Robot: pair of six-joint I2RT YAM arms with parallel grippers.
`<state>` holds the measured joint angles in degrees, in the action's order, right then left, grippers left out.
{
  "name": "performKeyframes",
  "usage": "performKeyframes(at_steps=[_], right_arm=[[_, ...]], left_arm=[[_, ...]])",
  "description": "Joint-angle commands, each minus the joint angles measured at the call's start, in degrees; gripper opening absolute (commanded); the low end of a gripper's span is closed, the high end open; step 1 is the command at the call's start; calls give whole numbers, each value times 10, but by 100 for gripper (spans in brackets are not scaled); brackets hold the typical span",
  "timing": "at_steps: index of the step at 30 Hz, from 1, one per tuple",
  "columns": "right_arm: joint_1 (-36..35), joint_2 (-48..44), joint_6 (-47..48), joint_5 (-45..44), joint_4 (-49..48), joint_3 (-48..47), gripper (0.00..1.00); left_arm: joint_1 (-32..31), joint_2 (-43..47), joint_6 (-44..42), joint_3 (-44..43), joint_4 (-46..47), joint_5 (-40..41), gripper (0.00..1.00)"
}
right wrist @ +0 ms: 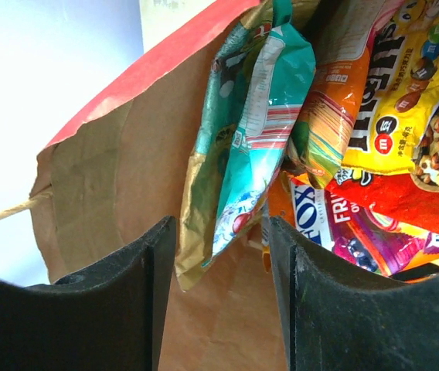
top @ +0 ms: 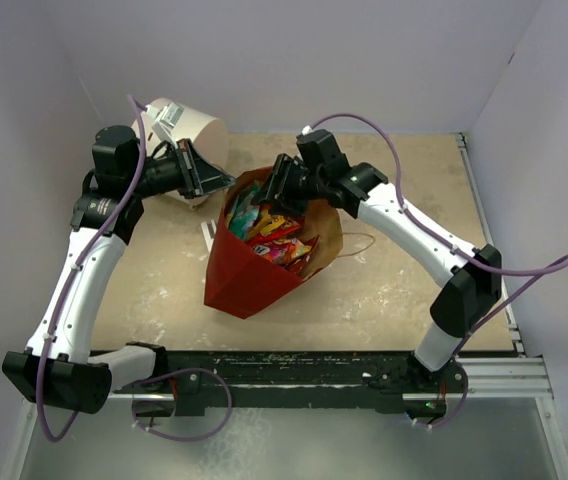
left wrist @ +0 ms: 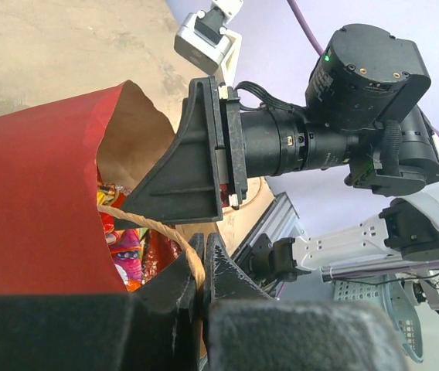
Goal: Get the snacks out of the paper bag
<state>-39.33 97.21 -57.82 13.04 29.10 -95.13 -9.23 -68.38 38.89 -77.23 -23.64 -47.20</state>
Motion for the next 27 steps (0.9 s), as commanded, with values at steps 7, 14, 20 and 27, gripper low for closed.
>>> performKeyframes(at_steps=[7, 14, 20, 27], right_arm=[[-15, 32, -78, 6, -27, -17, 53], [-26, 72, -88, 3, 1, -39, 53], [-27, 101, -85, 0, 16, -79, 49], [-29, 112, -68, -8, 38, -112, 22]], left_arm=[[3, 13, 17, -26, 35, 14, 0], [3, 16, 30, -32, 13, 50, 0], [3, 13, 35, -48, -27, 78, 0], [3, -2, 71, -106, -67, 103, 0]])
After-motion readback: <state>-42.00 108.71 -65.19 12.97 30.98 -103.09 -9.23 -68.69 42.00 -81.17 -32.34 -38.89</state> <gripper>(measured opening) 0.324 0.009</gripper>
